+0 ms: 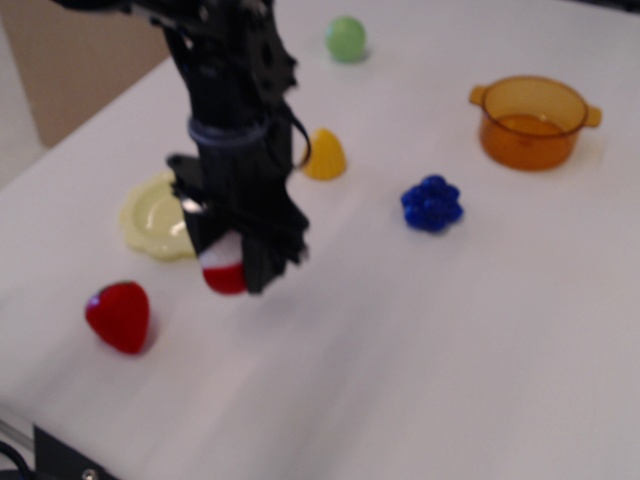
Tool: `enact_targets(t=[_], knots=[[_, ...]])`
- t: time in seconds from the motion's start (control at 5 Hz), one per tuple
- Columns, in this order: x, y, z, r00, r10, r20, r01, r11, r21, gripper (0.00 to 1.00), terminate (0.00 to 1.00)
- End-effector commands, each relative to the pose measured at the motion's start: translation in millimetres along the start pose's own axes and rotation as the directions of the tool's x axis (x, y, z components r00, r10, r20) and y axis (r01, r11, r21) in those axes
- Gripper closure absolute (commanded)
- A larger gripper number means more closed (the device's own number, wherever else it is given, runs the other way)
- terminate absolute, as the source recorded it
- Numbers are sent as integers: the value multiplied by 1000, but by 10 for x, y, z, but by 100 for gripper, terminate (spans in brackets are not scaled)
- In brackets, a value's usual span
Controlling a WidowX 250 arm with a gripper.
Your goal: Put sushi on plate
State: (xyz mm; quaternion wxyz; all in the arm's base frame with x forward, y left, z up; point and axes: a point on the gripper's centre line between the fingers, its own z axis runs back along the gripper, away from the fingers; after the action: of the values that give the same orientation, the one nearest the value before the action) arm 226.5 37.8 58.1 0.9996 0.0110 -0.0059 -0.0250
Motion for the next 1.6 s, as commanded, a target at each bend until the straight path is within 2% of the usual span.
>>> enact_targets(t=[0.0,0.4,0.6,0.8,1.0,1.2,1.4], knots=[[264,641,75,938,328,114,-332,943,17,100,0],[400,888,-151,901,421,102,-427,903,40,100,0],[422,923,-233,895,438,84,-442,896,45,100,0],[406,888,-270,882,465,74,-470,881,56,0,0],[359,868,-207,874,478,89,-485,870,86,0,0],[315,824,4,883,452,123,-463,882,86,0,0],[231,620,196,905,400,142,-411,910,53,0,0]])
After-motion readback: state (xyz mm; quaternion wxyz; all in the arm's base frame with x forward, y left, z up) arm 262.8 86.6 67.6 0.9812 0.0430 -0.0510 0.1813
